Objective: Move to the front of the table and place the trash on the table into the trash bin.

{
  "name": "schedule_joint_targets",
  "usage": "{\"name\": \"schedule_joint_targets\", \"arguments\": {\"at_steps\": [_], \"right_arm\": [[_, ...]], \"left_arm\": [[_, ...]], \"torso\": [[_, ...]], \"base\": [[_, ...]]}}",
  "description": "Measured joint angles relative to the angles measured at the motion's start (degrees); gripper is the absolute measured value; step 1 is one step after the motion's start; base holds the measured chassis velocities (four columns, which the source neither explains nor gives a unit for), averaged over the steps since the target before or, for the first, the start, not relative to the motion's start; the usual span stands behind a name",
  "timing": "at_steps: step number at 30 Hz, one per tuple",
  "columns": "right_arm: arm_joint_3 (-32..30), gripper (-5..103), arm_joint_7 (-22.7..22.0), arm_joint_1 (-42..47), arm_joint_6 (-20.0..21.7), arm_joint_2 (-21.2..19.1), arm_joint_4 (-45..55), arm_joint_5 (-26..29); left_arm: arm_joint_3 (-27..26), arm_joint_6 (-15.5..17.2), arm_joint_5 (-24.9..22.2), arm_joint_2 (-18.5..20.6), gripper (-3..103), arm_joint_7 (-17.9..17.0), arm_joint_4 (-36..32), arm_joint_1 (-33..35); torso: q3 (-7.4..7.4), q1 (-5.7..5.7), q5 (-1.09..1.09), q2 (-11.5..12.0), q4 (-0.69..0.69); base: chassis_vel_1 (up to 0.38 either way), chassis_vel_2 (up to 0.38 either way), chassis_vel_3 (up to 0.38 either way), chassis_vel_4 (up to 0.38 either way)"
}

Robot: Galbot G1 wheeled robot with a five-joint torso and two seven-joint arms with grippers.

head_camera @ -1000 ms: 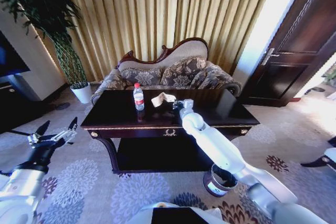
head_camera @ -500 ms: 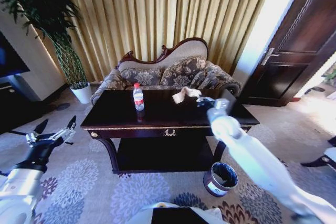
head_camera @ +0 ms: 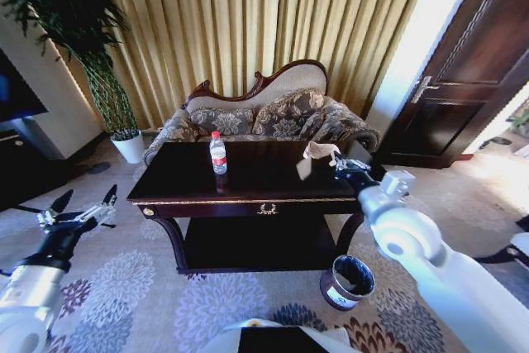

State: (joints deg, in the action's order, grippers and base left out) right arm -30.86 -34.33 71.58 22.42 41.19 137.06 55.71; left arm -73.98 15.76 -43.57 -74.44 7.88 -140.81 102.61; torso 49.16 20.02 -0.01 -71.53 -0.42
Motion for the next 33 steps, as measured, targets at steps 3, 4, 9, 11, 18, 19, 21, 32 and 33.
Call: {"name": "schedule_joint_targets", "arguments": {"at_steps": [3, 4, 9, 11, 18, 19, 21, 32, 33], "right_arm": [[-5.5, 0, 0.17, 5.68, 0.04, 1.63, 2.22, -0.92], [-7.34, 0, 0.62, 8.26, 0.04, 2.43, 3.09, -1.68], [-10.16, 0, 1.35, 14.04, -0.11, 5.24, 4.77, -3.91], [-10.41, 0, 1.38, 14.83, -0.26, 5.79, 4.82, -4.56], [-11.17, 0, 1.44, 16.79, -0.81, 7.21, 4.93, -5.23], [-11.22, 0, 1.44, 17.02, -0.87, 7.4, 4.93, -5.35], [-11.27, 0, 1.46, 17.63, -0.96, 7.8, 4.93, -6.16], [-11.22, 0, 1.42, 17.89, -1.05, 8.52, 4.59, -7.02], [-11.16, 0, 1.42, 17.89, -1.13, 8.57, 4.53, -7.08]], "left_arm": [[0.11, 0.68, 0.0, 0.17, 100, 0.1, 0.09, 0.08], [0.1, 1.05, -0.02, 0.27, 100, 0.12, 0.06, 0.13], [-0.13, 3.94, -0.2, 0.5, 100, -0.25, -1.11, 0.11], [-0.13, 4.66, -0.23, 0.5, 100, -0.38, -1.45, 0.02], [-0.56, 7.87, -1.09, 0.75, 100, -0.78, -2.39, -0.76], [-0.58, 8.15, -1.17, 0.75, 100, -0.85, -2.39, -0.83], [-0.59, 8.39, -1.19, 0.6, 100, -0.93, -2.4, -0.84], [-0.56, 8.22, -1.18, 0.45, 100, -1.1, -2.43, -0.73], [-0.51, 8.21, -1.16, 0.38, 100, -1.11, -2.43, -0.73]], "torso": [[0.0, 0.01, 0.0, 0.0, 0.0], [0.01, 0.01, 0.01, 0.0, -0.01], [0.01, 0.01, 0.0, 0.01, -0.02], [0.0, 0.01, 0.01, 0.01, 0.0], [0.01, 0.02, 0.0, 0.01, -0.01], [0.02, 0.02, 0.01, 0.02, -0.02], [0.01, 0.01, 0.0, 0.02, -0.01], [0.01, 0.0, 0.0, 0.01, -0.01], [0.0, 0.0, 0.0, 0.01, -0.01]], "base": [[0.0, 0.0, 0.0, 0.0], [0.0, 0.0, 0.0, 0.0], [0.0, 0.0, 0.0, 0.0], [0.03, -0.028, -0.024, 0.024], [0.078, -0.08, -0.08, 0.083], [0.097, -0.106, -0.118, 0.117], [0.109, -0.119, -0.124, 0.124], [0.136, -0.136, -0.138, 0.133], [0.143, -0.137, -0.148, 0.127]]}}
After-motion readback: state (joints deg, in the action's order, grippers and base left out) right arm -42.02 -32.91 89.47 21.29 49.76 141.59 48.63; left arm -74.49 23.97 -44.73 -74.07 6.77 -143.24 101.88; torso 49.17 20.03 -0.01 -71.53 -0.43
